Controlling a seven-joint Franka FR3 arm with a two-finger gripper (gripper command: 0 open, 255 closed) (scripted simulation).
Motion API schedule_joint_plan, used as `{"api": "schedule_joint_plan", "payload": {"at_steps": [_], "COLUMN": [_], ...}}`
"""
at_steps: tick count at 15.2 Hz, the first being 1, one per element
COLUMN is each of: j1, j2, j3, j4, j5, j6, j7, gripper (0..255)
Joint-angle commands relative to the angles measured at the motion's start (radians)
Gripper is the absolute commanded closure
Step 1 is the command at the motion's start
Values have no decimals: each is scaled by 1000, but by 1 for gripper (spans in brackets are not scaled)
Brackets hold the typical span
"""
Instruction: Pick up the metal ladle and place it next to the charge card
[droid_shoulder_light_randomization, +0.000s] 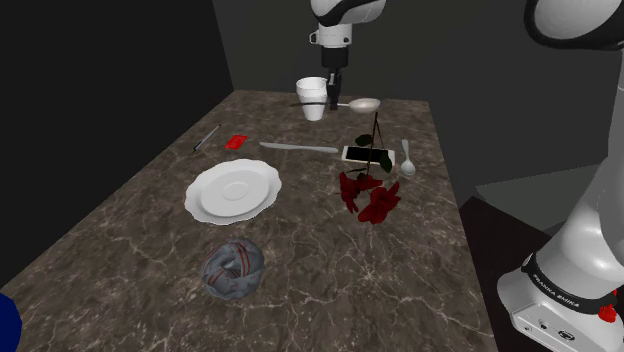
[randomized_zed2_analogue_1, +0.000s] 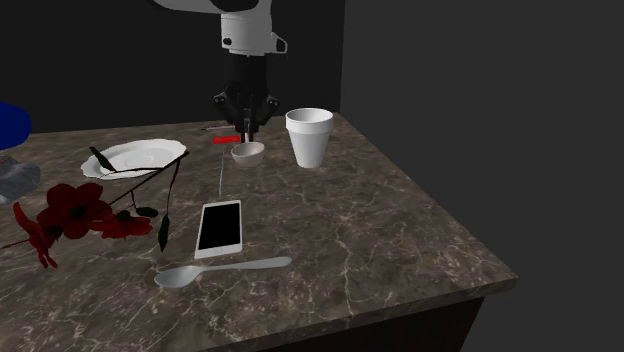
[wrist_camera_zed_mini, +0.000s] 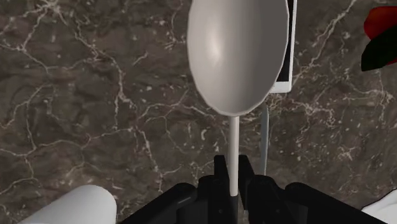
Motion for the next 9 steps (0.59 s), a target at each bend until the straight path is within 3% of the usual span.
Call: {"api": "schedule_joint_plan", "payload": {"at_steps": [1,9], "j1": [25,126], "j2": [18,93], "j3": [14,64], "j4": [25,143], "j5": [3,8], "j6": [-2,-29], "j7": [42,200], "gripper": [255,255]}}
